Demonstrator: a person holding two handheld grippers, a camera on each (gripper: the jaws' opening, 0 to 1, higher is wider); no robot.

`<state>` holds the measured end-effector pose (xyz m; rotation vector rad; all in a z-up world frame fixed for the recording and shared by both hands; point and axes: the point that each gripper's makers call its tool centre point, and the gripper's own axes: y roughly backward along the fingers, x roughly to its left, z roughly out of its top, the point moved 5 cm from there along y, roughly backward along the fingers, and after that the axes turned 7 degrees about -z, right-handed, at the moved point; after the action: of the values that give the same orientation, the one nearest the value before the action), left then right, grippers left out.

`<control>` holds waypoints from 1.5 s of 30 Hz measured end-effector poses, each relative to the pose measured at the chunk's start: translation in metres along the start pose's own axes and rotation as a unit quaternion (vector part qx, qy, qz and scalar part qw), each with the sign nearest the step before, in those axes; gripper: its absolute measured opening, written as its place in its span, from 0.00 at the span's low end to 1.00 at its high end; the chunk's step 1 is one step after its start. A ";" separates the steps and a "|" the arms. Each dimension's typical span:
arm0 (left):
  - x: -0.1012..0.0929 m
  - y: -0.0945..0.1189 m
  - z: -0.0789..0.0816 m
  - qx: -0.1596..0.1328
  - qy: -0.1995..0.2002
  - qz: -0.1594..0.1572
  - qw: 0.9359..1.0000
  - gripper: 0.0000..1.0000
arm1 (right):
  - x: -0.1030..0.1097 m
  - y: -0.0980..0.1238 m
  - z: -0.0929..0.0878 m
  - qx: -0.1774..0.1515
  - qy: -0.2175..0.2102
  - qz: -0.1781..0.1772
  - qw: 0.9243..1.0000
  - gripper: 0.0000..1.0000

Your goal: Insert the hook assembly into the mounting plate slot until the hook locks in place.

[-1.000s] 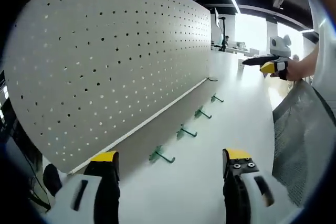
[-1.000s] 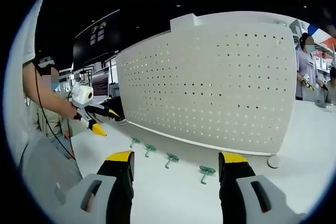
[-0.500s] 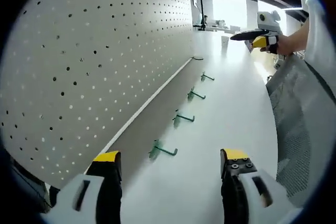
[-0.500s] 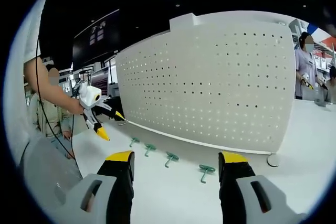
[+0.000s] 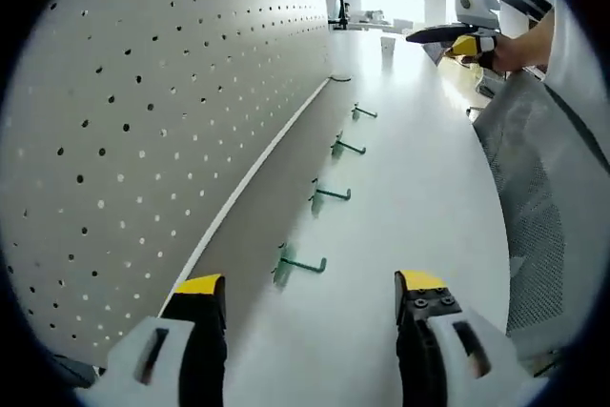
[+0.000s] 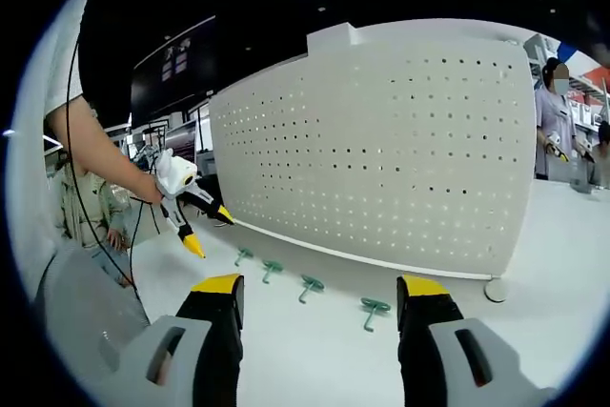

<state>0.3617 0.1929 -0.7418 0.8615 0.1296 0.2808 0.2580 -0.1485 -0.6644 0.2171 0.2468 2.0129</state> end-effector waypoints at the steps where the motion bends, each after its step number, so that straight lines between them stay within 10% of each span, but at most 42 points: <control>1: 0.002 -0.001 0.000 0.006 -0.003 -0.004 1.000 0.75 | 0.000 0.000 0.000 0.001 0.000 0.000 1.000 0.63; 45: 0.012 -0.052 -0.007 0.155 -0.100 -0.112 0.976 0.67 | -0.002 -0.001 -0.006 0.015 0.001 -0.001 1.000 0.62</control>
<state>0.3816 0.1696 -0.7861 1.1694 0.0821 -0.0409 0.2578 -0.1504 -0.6704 0.2333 0.2793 2.0083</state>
